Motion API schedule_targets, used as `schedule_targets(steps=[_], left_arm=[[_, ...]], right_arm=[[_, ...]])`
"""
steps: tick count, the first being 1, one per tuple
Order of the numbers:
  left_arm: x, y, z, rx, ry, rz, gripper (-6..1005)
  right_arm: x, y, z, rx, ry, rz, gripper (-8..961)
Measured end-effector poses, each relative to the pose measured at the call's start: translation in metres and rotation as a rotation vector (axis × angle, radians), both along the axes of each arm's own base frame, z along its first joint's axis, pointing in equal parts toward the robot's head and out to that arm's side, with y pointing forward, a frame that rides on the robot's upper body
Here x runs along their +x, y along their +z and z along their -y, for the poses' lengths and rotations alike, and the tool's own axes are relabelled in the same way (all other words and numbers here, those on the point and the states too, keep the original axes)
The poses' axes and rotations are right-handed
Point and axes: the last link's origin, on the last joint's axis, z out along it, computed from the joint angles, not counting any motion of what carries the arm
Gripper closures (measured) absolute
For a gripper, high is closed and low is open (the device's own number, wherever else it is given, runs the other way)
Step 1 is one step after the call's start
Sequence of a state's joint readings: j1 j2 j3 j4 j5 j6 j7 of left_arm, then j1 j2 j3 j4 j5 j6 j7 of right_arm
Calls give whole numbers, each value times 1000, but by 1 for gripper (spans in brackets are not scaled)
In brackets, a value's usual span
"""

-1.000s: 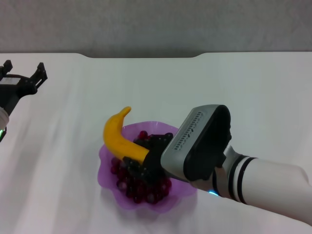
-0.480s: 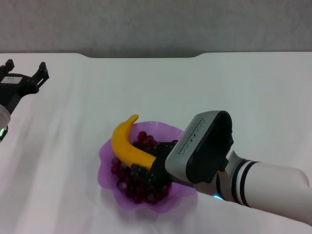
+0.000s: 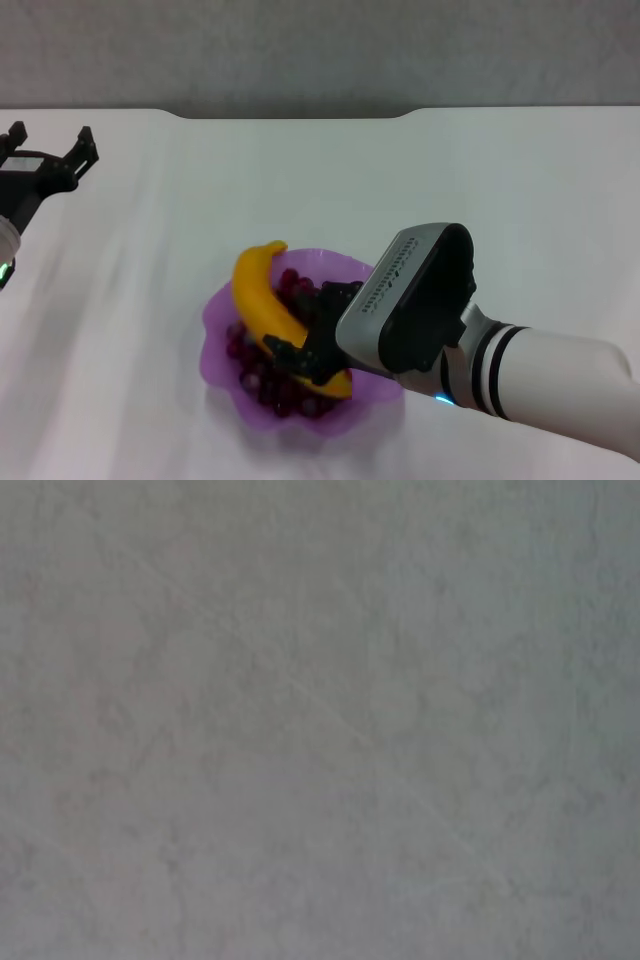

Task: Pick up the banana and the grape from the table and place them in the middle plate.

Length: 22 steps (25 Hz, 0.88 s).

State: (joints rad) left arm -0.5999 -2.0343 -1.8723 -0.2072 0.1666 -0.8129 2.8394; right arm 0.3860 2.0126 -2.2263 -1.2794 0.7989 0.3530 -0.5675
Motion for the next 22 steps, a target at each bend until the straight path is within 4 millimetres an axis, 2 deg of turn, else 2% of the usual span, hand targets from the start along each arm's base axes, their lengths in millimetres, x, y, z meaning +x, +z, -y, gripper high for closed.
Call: schedule_targets(steps=[6, 11, 16, 22], left_arm=[[1, -1, -1, -4, -3, -1, 112], [5, -2, -3, -6, -11, -2, 112], [3, -1, -2, -1, -7, 1, 112], [3, -1, -2, -4, -7, -1, 112]], right_arm=[[1, 0, -3, 18, 6, -3, 271], [5, 1, -10, 47, 3, -7, 62], [0, 4, -15, 119, 35, -58, 62], [7, 21, -32, 284, 65, -121, 61]])
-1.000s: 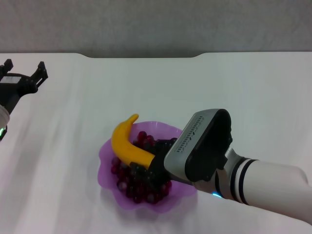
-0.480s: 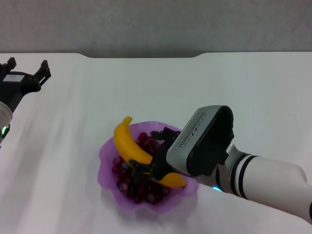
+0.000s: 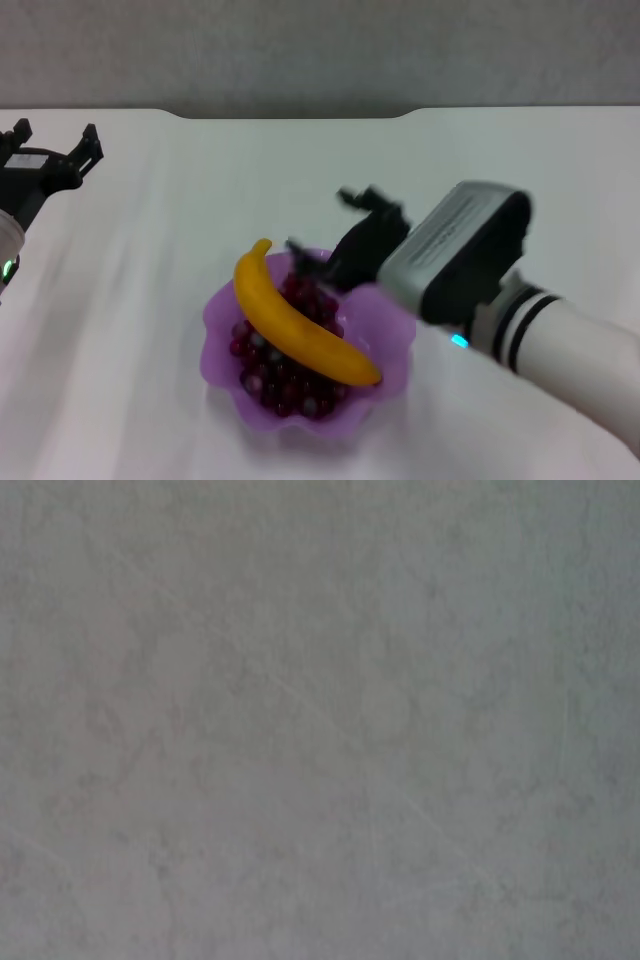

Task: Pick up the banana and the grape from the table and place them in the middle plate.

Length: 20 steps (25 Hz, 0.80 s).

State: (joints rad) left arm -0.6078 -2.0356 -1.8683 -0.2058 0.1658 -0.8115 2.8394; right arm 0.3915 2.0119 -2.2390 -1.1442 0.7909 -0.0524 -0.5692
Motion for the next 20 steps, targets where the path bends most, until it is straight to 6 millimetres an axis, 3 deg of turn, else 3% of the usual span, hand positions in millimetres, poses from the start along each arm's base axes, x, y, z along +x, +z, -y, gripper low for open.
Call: schedule_targets(steps=[5, 10, 19, 20], left_arm=[[0, -1, 0, -4, 0, -2, 112], [1, -2, 0, -6, -3, -1, 112], [6, -4, -3, -11, -11, -1, 112], [6, -4, -3, -12, -10, -1, 112]], right_arm=[[21, 30, -19, 233, 1, -85, 61], [50, 59, -24, 430, -20, -201, 61], [129, 111, -27, 658, -171, -322, 71], [129, 111, -27, 658, -171, -322, 71]])
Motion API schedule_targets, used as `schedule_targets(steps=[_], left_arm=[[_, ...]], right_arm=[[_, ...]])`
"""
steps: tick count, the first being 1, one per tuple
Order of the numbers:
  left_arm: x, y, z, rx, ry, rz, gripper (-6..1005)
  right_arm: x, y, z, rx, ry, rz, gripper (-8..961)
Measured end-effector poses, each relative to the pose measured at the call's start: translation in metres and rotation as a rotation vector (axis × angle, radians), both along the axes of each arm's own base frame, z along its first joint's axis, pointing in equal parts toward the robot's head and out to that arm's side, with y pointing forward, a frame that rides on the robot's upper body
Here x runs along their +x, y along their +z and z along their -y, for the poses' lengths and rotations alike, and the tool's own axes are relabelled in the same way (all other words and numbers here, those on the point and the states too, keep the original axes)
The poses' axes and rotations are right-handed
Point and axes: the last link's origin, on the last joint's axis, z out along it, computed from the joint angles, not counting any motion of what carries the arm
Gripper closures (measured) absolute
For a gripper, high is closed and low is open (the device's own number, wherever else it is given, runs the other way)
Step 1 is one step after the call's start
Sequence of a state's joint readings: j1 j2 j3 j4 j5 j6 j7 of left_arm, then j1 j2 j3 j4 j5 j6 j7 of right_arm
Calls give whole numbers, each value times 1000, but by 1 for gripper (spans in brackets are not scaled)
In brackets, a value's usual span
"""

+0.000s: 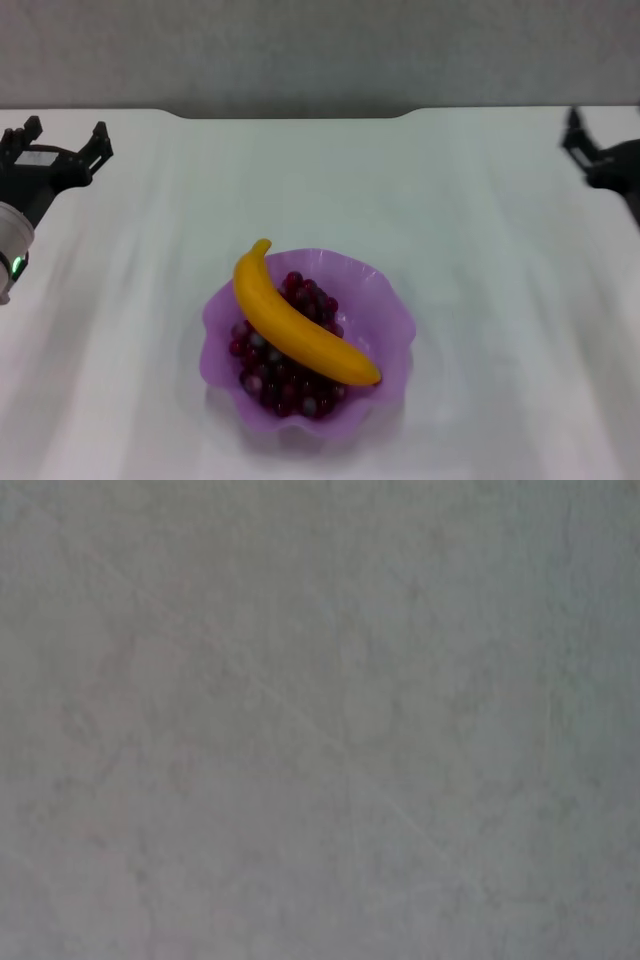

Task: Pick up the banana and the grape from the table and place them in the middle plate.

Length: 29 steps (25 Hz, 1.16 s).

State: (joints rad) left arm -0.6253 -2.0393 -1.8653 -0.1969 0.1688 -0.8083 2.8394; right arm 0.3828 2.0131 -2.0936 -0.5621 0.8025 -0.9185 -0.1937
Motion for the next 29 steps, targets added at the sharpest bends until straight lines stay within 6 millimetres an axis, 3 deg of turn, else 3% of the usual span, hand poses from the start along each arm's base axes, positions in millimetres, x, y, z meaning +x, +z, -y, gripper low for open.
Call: schedule_targets(steps=[12, 29], left_arm=[[-10, 5, -14, -5, 139, 23, 112], [-9, 32, -29, 62, 176, 50, 112]], right_arm=[[34, 25, -6, 72, -93, -38, 71], [42, 31, -6, 90, -121, -58, 71]])
